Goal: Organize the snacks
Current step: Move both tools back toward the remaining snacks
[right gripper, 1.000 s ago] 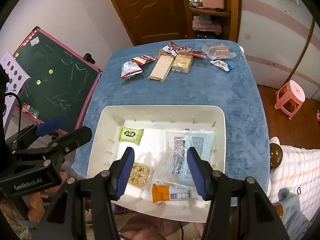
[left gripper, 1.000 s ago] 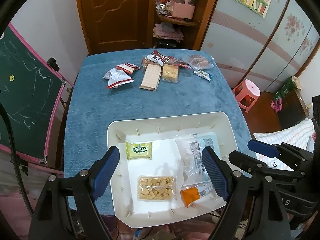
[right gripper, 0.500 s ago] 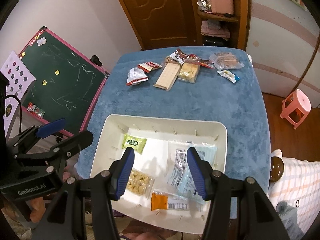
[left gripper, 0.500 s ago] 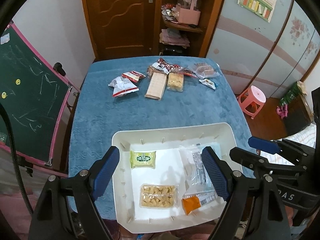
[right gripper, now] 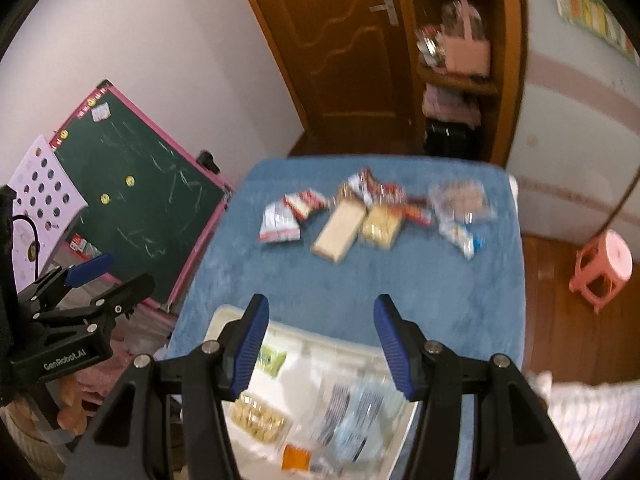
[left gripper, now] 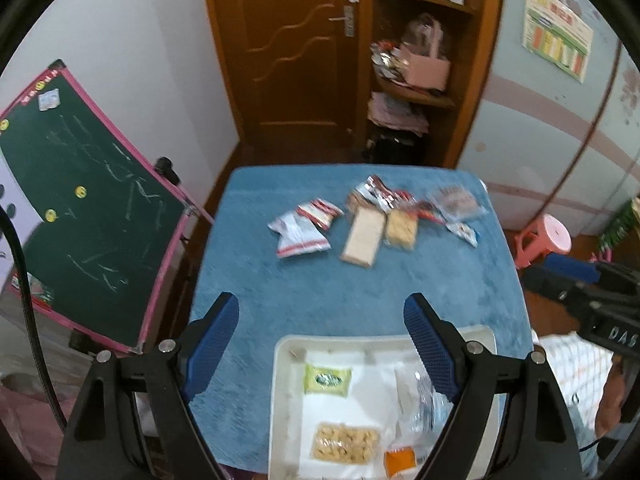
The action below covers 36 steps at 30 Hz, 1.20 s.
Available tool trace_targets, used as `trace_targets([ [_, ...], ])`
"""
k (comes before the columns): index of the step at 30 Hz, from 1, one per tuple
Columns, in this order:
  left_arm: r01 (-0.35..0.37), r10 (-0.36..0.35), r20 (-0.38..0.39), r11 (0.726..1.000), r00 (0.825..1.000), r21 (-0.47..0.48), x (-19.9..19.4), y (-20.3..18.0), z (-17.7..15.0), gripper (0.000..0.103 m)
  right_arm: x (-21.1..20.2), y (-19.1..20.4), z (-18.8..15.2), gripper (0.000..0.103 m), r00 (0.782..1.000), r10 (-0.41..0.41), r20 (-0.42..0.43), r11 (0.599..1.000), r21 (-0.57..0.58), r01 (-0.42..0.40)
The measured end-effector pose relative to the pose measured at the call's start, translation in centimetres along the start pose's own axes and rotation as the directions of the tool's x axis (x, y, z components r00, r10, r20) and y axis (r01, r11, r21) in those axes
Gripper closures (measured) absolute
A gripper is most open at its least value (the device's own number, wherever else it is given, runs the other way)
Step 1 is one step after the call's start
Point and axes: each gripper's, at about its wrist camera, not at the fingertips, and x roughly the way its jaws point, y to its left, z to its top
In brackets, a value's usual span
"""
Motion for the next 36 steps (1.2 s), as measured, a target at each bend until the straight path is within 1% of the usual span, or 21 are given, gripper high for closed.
trace_targets([
  [1, -0.003, 0.003, 0.003, 1.000, 1.000, -0.008, 0.0, 0.3, 0.7, 0.018, 0.0, -0.1, 1.0, 0.046, 1.000, 0.001, 0.011, 1.000, -0.009, -0.001],
  [3, -0.011, 0.012, 0.011, 1.000, 1.000, -0.020, 0.0, 0.8, 2.0, 0.016, 0.2, -0.3, 2.7, 0.036, 1.000, -0.003, 0.029, 1.000, -0.021, 0.004],
  [4, -0.018, 0.018, 0.017, 1.000, 1.000, -0.021, 0.0, 1.0, 2.6, 0.013, 0.4, -0.5, 3.8, 0.035, 0.999, -0.006, 0.041, 1.000, -0.024, 0.007],
  [5, -0.025, 0.026, 0.021, 1.000, 0.999, -0.019, 0.2, 1.2, 3.3, 0.011, 0.6, -0.5, 4.5, 0.034, 0.999, -0.009, 0.047, 1.000, -0.024, 0.010],
  [7, -0.034, 0.034, 0.029, 0.999, 0.999, -0.008, 0.6, 1.5, 4.4, 0.010, 1.6, -0.7, 6.2, 0.034, 0.999, -0.008, 0.049, 1.000, -0.023, 0.009],
  [12, -0.040, 0.039, 0.019, 0.998, 0.999, 0.045, 3.1, 1.7, 7.3, 0.010, 4.6, -1.0, 9.3, 0.034, 1.000, -0.012, 0.024, 1.000, -0.001, 0.012],
  [16, -0.021, 0.021, -0.002, 0.996, 1.000, 0.085, 6.4, 1.9, 9.2, 0.010, 8.6, -1.4, 11.3, 0.034, 0.999, -0.033, -0.027, 0.999, 0.032, 0.034],
  [18, 0.010, -0.007, -0.029, 0.996, 1.000, 0.092, 8.9, 2.3, 10.2, 0.010, 11.4, -2.0, 12.0, 0.034, 0.997, -0.047, -0.069, 0.996, 0.072, 0.052],
  [21, 0.043, -0.036, -0.098, 0.996, 0.995, 0.074, 13.9, 3.1, 11.3, 0.010, 15.0, -2.9, 12.3, 0.034, 0.992, -0.040, -0.116, 0.990, 0.128, 0.055],
  [23, 0.060, -0.052, -0.154, 0.997, 0.987, 0.048, 17.7, 3.9, 11.6, 0.010, 18.4, -3.5, 12.1, 0.034, 0.986, -0.039, -0.159, 0.983, 0.170, 0.066],
  [25, 0.060, -0.055, -0.198, 0.998, 0.979, 0.018, 21.0, 4.6, 11.5, 0.010, 20.9, -3.6, 11.8, 0.034, 0.980, -0.027, -0.196, 0.977, 0.201, 0.067],
  [26, 0.063, -0.062, -0.224, 0.998, 0.973, -0.002, 23.0, 5.1, 11.5, 0.010, 22.9, -3.8, 11.4, 0.034, 0.974, -0.002, -0.228, 0.970, 0.235, 0.058],
  [29, 0.069, -0.082, -0.281, 0.996, 0.956, -0.058, 27.8, 6.1, 10.9, 0.010, 27.3, -4.3, 10.1, 0.034, 0.954, 0.052, -0.297, 0.945, 0.324, 0.050],
  [30, 0.068, -0.087, -0.296, 0.995, 0.951, -0.072, 28.9, 6.4, 10.5, 0.010, 28.5, -4.4, 9.7, 0.034, 0.948, 0.055, -0.314, 0.937, 0.343, 0.059],
  [32, 0.073, -0.108, -0.339, 0.991, 0.935, -0.113, 31.7, 6.9, 9.9, 0.010, 30.5, -4.3, 8.8, 0.034, 0.938, 0.048, -0.344, 0.927, 0.365, 0.086],
  [34, 0.083, -0.131, -0.363, 0.986, 0.923, -0.145, 33.8, 7.0, 9.4, 0.010, 32.5, -4.3, 8.0, 0.034, 0.928, 0.028, -0.372, 0.916, 0.382, 0.126],
  [36, 0.083, -0.136, -0.381, 0.985, 0.914, -0.152, 35.3, 6.9, 8.9, 0.010, 33.7, -4.4, 7.3, 0.034, 0.921, 0.022, -0.389, 0.904, 0.401, 0.147],
])
